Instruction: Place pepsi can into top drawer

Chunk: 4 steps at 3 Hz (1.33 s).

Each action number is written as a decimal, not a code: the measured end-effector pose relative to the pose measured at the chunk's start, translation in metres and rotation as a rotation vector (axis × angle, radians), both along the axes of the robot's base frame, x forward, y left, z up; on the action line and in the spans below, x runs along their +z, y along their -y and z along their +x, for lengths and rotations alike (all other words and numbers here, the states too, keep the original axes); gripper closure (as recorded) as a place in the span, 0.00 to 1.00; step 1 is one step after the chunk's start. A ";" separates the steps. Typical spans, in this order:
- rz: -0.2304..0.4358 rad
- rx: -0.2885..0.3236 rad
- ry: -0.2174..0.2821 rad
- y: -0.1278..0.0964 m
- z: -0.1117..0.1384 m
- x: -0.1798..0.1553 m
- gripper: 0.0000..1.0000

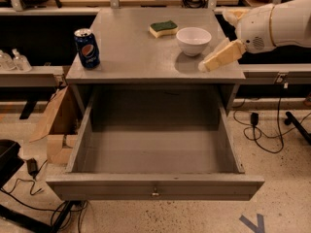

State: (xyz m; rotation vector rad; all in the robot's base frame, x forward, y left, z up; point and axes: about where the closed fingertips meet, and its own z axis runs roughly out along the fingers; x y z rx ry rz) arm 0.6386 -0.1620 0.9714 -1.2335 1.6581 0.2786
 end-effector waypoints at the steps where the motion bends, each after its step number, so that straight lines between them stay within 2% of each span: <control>1: 0.060 0.052 0.028 -0.043 0.021 -0.004 0.00; 2: 0.171 0.139 0.035 -0.111 0.053 -0.009 0.00; 3: 0.245 0.212 0.018 -0.172 0.075 -0.010 0.00; 4: 0.295 0.247 -0.022 -0.217 0.088 -0.020 0.00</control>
Offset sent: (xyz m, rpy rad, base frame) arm 0.0946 0.1887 -0.0129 0.3076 -0.0427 0.2443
